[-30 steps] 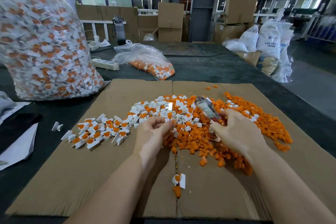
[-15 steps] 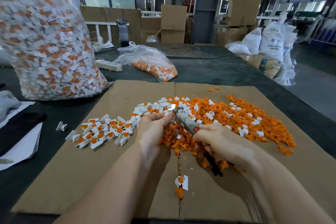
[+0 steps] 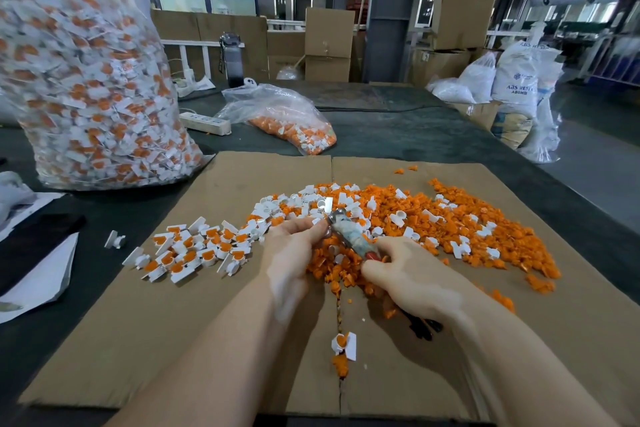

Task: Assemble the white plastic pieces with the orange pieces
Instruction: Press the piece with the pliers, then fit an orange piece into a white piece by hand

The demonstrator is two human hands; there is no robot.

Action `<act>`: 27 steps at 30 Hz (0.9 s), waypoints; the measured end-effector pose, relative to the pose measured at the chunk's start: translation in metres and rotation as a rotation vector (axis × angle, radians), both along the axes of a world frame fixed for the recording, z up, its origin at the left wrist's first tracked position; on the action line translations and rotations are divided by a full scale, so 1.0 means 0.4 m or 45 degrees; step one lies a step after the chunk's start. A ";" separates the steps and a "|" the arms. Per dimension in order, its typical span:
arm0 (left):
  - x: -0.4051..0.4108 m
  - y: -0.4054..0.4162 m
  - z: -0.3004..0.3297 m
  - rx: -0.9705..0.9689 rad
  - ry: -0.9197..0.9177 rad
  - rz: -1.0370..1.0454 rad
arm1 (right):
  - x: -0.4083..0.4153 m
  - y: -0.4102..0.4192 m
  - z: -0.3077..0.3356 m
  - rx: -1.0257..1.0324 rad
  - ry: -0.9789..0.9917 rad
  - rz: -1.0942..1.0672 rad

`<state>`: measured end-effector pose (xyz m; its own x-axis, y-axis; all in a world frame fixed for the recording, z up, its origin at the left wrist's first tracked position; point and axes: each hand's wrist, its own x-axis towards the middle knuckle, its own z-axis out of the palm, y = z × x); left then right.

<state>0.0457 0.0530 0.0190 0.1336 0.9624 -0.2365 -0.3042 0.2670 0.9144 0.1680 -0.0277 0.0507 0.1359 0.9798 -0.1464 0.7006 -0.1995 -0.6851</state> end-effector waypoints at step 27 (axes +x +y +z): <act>-0.024 -0.016 -0.098 0.662 0.703 -0.013 | 0.080 0.031 -0.117 0.613 -0.939 -0.337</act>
<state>0.0361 0.0467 -0.0203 0.1367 0.9675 0.2126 0.2342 -0.2401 0.9421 0.2000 -0.0153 0.0041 0.2614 0.8364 0.4818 0.9652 -0.2246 -0.1338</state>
